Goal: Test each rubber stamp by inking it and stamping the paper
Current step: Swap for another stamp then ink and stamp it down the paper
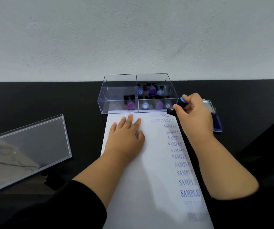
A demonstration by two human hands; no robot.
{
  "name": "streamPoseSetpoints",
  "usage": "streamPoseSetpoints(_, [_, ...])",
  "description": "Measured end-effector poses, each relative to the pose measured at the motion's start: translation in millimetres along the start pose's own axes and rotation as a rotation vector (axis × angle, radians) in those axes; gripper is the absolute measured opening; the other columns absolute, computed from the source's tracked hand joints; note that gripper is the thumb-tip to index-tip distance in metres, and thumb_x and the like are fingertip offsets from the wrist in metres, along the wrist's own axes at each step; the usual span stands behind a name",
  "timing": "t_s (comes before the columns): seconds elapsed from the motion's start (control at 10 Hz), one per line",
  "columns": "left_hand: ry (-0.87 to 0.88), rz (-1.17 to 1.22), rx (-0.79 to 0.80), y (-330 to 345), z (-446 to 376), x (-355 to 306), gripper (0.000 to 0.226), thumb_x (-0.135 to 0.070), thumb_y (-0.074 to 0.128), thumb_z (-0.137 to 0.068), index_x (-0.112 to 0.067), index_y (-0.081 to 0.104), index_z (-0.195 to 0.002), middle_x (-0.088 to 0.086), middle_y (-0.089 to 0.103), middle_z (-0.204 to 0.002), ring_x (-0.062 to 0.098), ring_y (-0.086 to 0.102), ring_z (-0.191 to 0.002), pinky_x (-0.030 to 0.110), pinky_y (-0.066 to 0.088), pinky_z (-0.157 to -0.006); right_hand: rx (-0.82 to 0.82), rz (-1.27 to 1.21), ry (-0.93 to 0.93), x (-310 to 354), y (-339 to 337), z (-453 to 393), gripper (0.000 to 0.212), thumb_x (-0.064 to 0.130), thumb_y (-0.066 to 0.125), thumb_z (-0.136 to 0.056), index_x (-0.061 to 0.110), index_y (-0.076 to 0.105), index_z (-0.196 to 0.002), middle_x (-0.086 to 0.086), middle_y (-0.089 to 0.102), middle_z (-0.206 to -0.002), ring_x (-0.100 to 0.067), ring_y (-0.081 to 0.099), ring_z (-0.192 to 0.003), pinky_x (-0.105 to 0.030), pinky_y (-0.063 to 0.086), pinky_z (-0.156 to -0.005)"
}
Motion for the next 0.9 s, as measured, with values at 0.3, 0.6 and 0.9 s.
streamPoseSetpoints(0.3, [0.001,-0.001,-0.001,-0.2,-0.2,0.6,0.052,-0.034,0.021,-0.101,-0.033,0.008,-0.152,-0.005,-0.005,-0.16,0.013,-0.006,-0.147,0.034,-0.006,-0.117,-0.047,0.053,0.0,-4.1,-16.0,-4.3,0.02,0.024,0.061,-0.089,0.023,0.053,-0.108,0.012,0.053,-0.071,-0.014,0.055,-0.072,-0.024,0.043,-0.06])
streamPoseSetpoints(0.6, [-0.004,-0.008,-0.008,0.5,0.2,0.2,0.052,-0.033,0.021,-0.101,-0.033,0.009,-0.152,-0.005,-0.003,-0.16,0.013,-0.005,-0.147,0.034,-0.005,-0.117,-0.069,0.286,0.023,-17.7,-42.6,-8.5,0.024,0.024,0.058,-0.091,0.021,0.052,-0.114,0.001,0.057,-0.085,-0.018,0.056,-0.078,-0.031,0.045,-0.064])
streamPoseSetpoints(0.9, [0.004,-0.014,0.004,-0.4,0.2,0.0,0.052,-0.034,0.02,-0.101,-0.032,0.008,-0.152,-0.004,-0.004,-0.16,0.014,-0.005,-0.147,0.034,-0.005,-0.117,-0.028,0.368,0.061,-20.8,-42.7,-0.6,0.02,0.026,0.056,-0.092,0.022,0.052,-0.111,-0.002,0.057,-0.086,-0.021,0.053,-0.077,-0.026,0.035,-0.059])
Point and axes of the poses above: each hand's wrist, its own z-axis away from the middle knuckle, its own y-axis out of the palm, x = y × z, the point moved 5 cm from there along -z, towards the middle knuckle
